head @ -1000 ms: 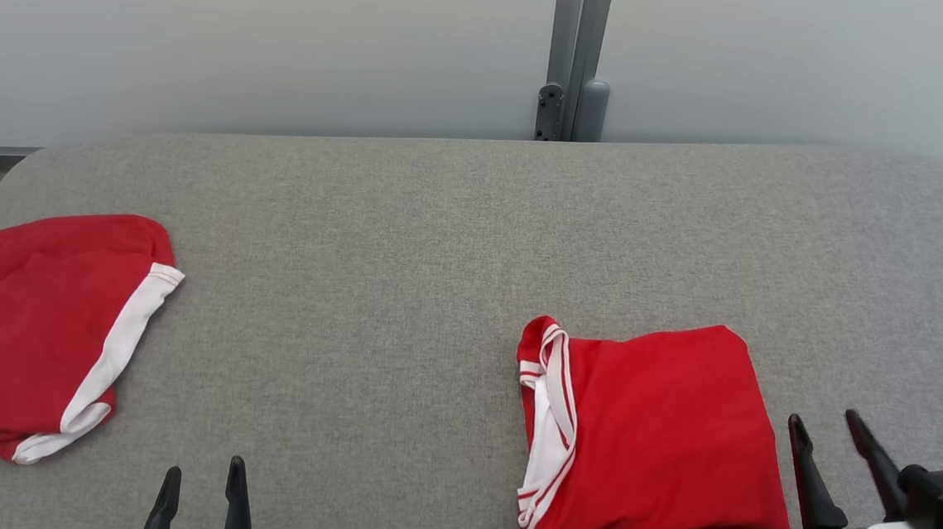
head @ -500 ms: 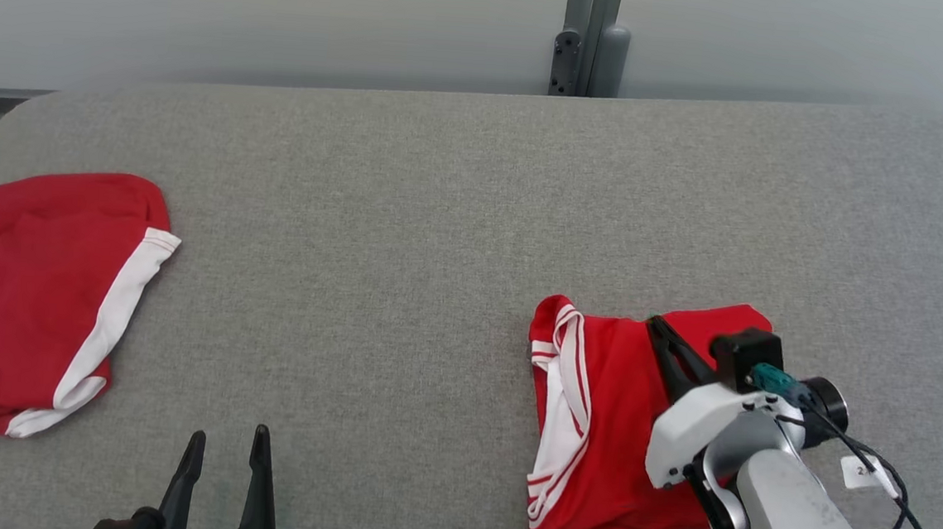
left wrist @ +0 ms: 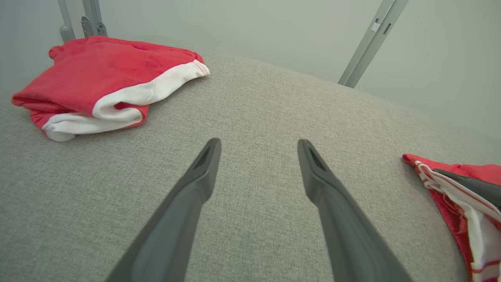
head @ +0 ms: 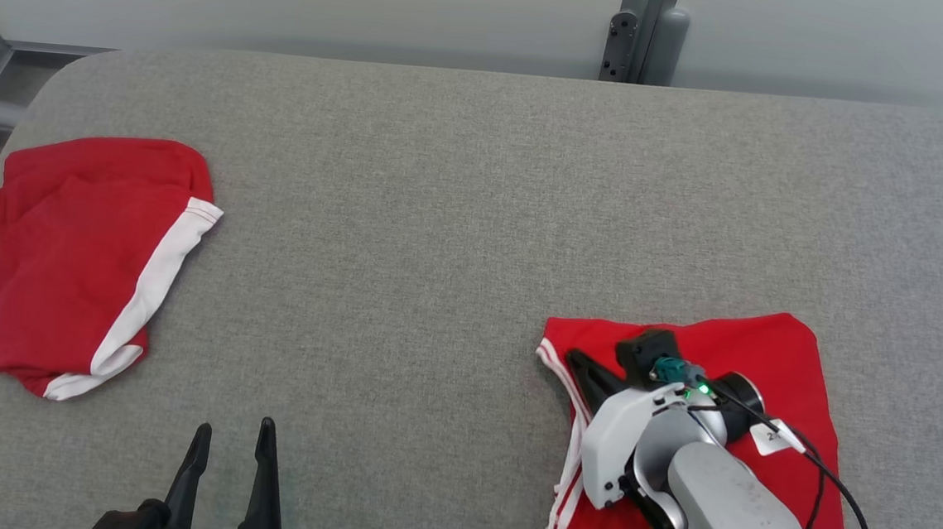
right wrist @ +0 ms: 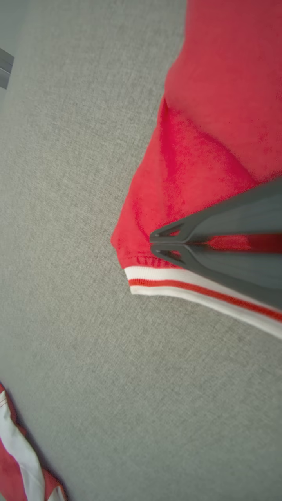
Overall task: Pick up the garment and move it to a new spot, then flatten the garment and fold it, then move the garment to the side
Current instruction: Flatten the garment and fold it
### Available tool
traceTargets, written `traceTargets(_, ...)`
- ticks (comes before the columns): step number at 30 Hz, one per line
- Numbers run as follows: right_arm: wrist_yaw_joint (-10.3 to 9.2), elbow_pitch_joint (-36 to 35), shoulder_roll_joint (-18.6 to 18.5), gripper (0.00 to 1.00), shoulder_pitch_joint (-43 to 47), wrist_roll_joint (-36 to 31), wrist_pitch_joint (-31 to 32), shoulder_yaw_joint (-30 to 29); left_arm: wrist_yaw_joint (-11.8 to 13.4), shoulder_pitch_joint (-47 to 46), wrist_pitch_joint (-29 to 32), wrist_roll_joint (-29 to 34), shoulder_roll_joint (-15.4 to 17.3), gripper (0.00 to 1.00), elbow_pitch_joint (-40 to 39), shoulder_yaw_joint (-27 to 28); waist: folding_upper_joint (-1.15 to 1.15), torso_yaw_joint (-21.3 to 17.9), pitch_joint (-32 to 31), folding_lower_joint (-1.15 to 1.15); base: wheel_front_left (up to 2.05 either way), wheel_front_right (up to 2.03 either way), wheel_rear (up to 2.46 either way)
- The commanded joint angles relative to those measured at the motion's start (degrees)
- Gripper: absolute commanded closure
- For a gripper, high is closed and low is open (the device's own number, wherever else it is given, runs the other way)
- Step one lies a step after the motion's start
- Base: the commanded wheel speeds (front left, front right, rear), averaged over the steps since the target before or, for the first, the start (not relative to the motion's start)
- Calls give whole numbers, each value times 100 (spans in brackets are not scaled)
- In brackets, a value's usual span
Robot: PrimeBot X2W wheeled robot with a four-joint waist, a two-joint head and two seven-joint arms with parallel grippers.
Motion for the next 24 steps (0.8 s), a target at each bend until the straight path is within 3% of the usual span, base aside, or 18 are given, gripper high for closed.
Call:
traceTargets(1, -6, 77, -15, 100, -48, 78, 77, 156, 16, -99, -17, -32, 8, 0, 9, 3, 0, 28, -22, 0, 0, 0, 0)
traceTargets(7, -7, -68, -22, 100, -129, 360, -367, 634, 69, 46, -17, -95, 8, 0, -29, 97, 0, -55, -190, 0, 0, 0, 0)
traceTargets(13, -7, -580, -91, 100, 307, -181, -966, -243, 104, 262, -17, -134, 8, 0, -162, 299, 0, -333, -480, 0, 0, 0, 0)
traceTargets(14, -7, -816, -187, 61, 445, -340, -996, -475, 107, 300, -17, -127, 8, 0, -186, 329, 0, -384, -527, 0, 0, 0, 0)
traceTargets(15, -7, -1088, -272, 0, 619, -466, -1016, -641, 108, 333, -17, -99, 7, 0, -204, 352, 0, -428, -573, 0, 0, 0, 0)
traceTargets(19, -6, -2479, -544, 0, 1560, -693, -1019, -1646, 83, 445, -17, 54, 8, 0, -249, 466, 0, -558, -718, 0, 0, 0, 0)
traceTargets(24, -6, -3357, -811, 0, 2609, -904, -1020, -2626, 19, 432, -17, 220, 8, 0, -208, 531, 0, -571, -848, 0, 0, 0, 0)
